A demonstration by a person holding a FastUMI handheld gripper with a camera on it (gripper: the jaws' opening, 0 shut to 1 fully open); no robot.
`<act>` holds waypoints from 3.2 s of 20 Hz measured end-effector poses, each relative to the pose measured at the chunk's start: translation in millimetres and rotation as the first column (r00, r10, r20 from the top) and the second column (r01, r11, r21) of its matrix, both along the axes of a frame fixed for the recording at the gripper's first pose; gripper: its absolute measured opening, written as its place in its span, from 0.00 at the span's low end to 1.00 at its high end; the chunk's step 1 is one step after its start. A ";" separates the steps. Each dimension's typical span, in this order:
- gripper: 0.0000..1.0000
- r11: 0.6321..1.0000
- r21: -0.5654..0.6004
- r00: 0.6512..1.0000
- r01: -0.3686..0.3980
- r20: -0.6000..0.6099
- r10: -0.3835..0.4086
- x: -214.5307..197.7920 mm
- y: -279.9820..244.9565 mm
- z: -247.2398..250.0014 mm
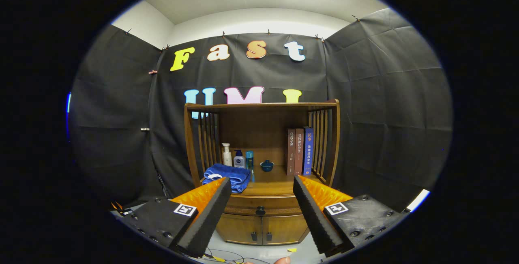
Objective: Pull open the drawer, take out the items inside it, and place them on the countertop above the cabinet.
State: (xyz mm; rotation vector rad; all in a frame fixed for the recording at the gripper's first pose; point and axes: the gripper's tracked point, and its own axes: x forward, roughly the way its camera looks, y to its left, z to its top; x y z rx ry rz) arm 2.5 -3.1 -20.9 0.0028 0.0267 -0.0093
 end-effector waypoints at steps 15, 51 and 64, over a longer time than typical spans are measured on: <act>0.99 1.000 -0.006 0.996 0.000 -0.086 0.000 70.0 -0.5 -139.2; 0.24 1.000 -0.018 0.965 0.024 -0.262 -0.028 146.7 8.8 -344.3; 0.24 1.000 0.011 0.952 0.016 -0.306 -0.012 46.4 15.2 -348.1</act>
